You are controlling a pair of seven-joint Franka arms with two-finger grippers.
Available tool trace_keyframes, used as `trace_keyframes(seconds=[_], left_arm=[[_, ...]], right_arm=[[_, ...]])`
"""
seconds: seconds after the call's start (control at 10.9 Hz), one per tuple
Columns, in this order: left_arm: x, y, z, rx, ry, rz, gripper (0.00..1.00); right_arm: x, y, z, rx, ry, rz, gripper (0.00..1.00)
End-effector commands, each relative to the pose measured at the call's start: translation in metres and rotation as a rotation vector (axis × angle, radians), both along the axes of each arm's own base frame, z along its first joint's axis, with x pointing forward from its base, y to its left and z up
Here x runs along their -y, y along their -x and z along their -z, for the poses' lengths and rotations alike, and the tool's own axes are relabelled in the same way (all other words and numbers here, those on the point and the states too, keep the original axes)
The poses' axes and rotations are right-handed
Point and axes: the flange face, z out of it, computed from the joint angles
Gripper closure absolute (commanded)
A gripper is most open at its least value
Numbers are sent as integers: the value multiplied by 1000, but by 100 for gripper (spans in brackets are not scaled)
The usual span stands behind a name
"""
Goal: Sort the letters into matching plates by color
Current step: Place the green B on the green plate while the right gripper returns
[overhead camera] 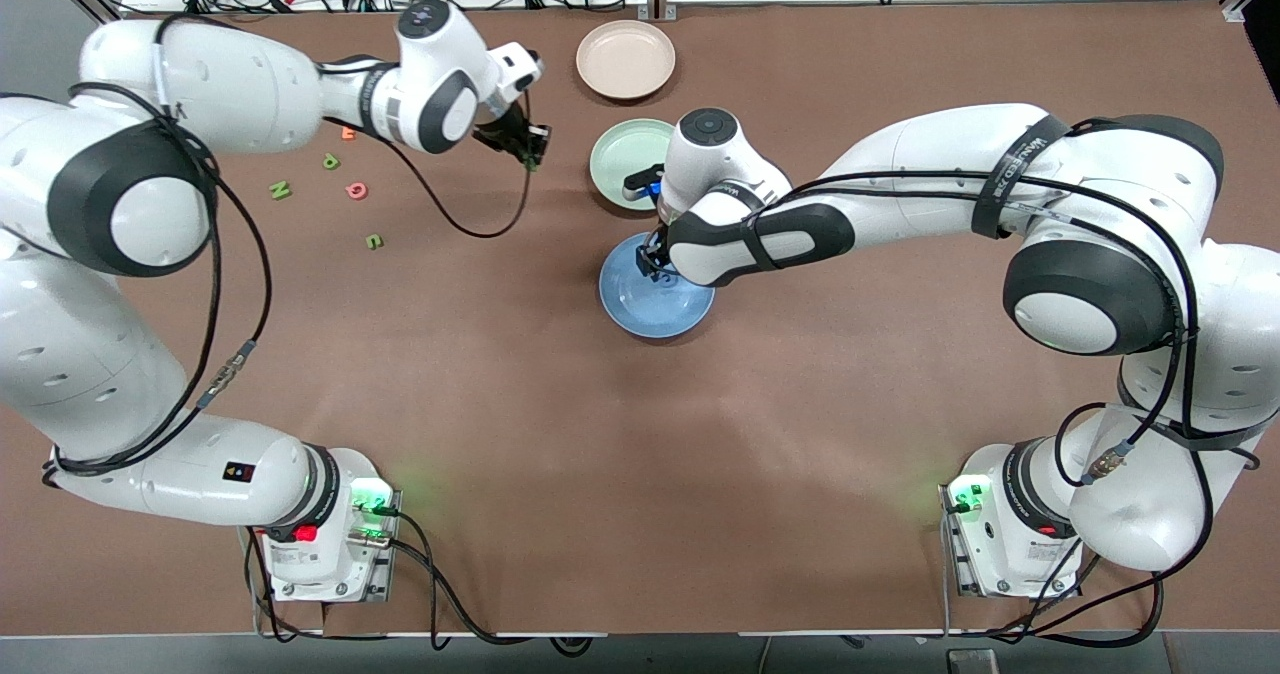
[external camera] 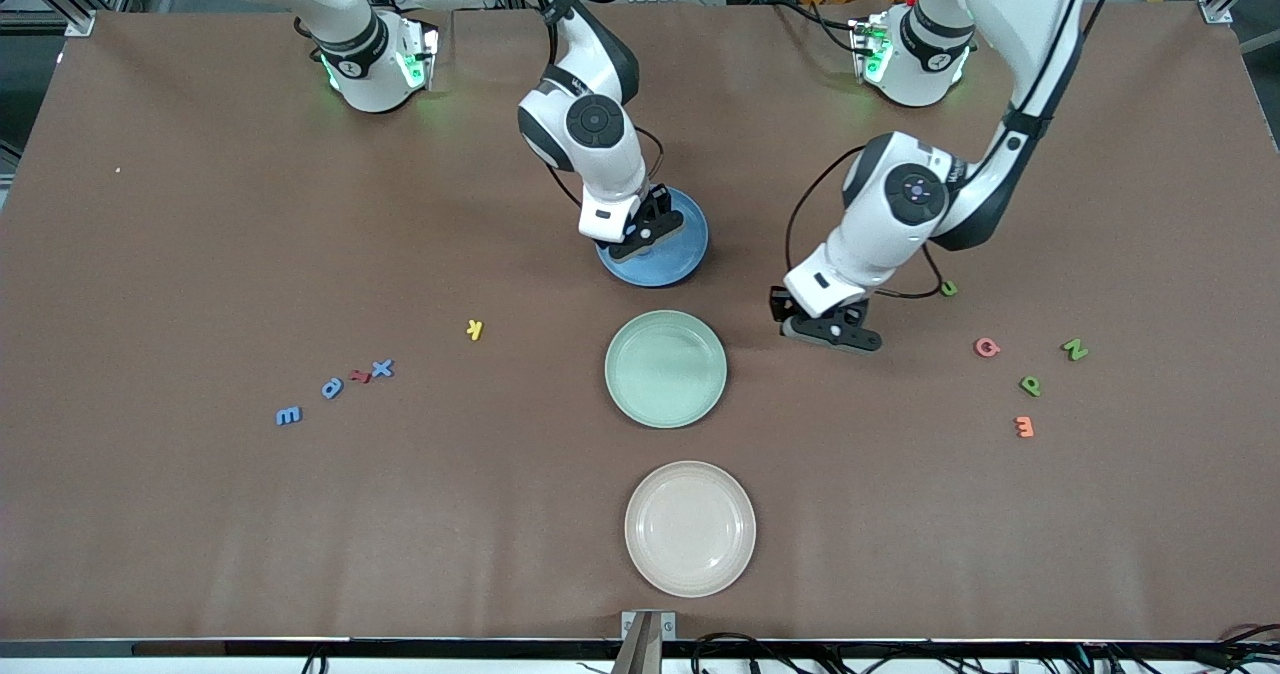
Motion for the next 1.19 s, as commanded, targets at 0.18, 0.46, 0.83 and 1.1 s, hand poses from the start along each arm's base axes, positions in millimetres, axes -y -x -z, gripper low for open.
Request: trace_keyframes(seconds=[0.18, 0.46, 0.83, 1.1], left_arm=[[65, -16, 8, -15, 52, -75, 100], [113, -18, 22, -28, 87, -84, 100], [143, -10, 52, -39, 56, -87, 100], [141, -12, 58, -38, 45, -92, 100]], right_arm=[[58, -51, -39, -81, 111, 111, 0], [133, -111, -80, -88, 109, 138, 0], [240, -176, -116, -79, 121, 218, 0], [341, -226, -134, -16, 144, 294, 0]])
